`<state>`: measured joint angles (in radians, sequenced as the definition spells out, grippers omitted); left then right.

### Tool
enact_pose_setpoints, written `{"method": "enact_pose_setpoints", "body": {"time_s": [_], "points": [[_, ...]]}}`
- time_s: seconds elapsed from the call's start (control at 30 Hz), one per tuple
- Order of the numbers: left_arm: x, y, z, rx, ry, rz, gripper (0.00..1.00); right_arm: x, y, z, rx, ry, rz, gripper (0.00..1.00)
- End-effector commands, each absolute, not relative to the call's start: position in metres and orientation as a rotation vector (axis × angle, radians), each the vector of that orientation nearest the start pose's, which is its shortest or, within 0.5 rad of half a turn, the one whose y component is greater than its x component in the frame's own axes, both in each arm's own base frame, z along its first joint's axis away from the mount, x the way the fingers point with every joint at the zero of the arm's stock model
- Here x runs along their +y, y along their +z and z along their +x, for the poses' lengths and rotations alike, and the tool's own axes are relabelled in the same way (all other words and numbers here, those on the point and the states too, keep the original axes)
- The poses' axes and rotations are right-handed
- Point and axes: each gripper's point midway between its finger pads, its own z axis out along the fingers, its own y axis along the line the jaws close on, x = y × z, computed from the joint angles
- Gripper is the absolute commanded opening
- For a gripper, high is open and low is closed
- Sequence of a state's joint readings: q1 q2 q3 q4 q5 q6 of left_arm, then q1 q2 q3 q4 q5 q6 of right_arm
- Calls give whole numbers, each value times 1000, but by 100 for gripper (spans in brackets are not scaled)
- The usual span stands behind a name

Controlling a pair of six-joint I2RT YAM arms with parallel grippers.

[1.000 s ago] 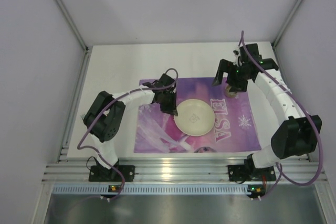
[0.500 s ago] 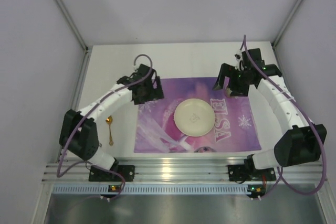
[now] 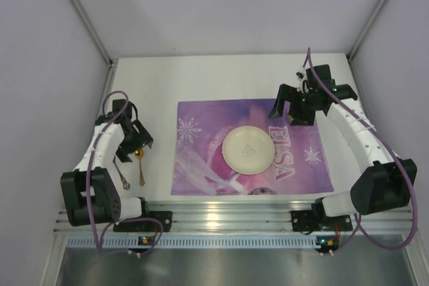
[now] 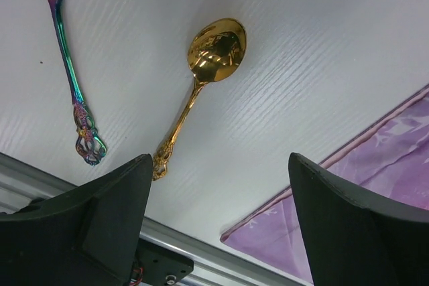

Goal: Set the dinner table for one person

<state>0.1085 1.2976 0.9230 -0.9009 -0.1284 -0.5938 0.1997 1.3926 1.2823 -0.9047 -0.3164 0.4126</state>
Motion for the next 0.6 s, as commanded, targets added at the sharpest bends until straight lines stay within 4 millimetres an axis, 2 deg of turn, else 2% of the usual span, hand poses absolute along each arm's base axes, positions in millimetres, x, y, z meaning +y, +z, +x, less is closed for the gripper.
{"method": "enact_pose_setpoints", "body": {"time_s": [0.0, 0.1, 0.17, 0.27, 0.43, 0.57], "points": [[22, 73, 229, 2740, 77, -954, 86, 141, 193, 303, 2597, 659, 128, 100], [26, 61, 235, 2812, 106, -900, 80, 142, 192, 304, 2598, 666, 124, 100], [19, 50, 238, 2858, 25, -896, 72, 142, 191, 303, 2602, 664, 121, 100], [18, 34, 236, 2910, 27, -897, 64, 141, 190, 302, 2605, 657, 120, 100], [20, 17, 236, 2945, 36, -922, 58, 140, 188, 301, 2610, 651, 119, 100], [25, 6, 236, 2967, 66, -921, 57, 138, 189, 303, 2608, 632, 118, 100]]}}
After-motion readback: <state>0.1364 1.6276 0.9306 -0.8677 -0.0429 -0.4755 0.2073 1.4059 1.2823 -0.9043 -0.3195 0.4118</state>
